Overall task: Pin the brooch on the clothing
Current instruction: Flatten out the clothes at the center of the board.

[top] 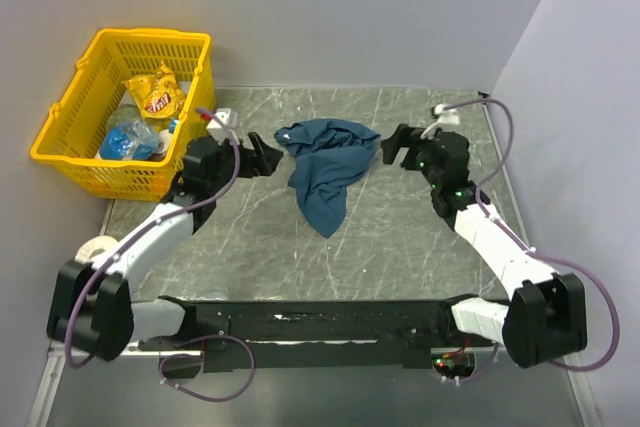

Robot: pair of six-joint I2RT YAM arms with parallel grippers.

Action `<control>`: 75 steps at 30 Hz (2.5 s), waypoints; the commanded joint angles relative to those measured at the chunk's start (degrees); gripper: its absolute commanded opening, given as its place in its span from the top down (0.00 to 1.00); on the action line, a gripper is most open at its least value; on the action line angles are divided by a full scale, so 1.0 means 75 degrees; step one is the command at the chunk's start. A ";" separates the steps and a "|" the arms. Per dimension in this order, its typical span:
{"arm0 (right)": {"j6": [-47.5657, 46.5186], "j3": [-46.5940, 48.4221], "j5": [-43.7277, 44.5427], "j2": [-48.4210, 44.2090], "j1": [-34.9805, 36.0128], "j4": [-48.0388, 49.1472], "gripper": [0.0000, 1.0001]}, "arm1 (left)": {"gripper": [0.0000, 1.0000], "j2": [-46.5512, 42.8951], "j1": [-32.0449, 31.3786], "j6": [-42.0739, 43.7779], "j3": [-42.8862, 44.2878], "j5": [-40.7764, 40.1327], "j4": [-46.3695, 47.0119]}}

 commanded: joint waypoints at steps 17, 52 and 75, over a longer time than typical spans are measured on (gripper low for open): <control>0.0145 0.0236 -0.0791 0.0282 0.0458 -0.1127 0.00 | 0.24 0.4859 -0.0264 -0.0062 0.2515 0.2610 0.0053; 0.0016 0.0283 -0.1376 -0.0011 0.0470 -0.1069 0.00 | 0.99 0.0830 -0.2326 0.2633 0.7717 0.0923 -0.3673; 0.0004 0.0259 -0.1107 0.0211 0.0459 -0.1315 0.00 | 0.99 0.5451 0.0507 0.1790 1.1021 0.0957 -0.4071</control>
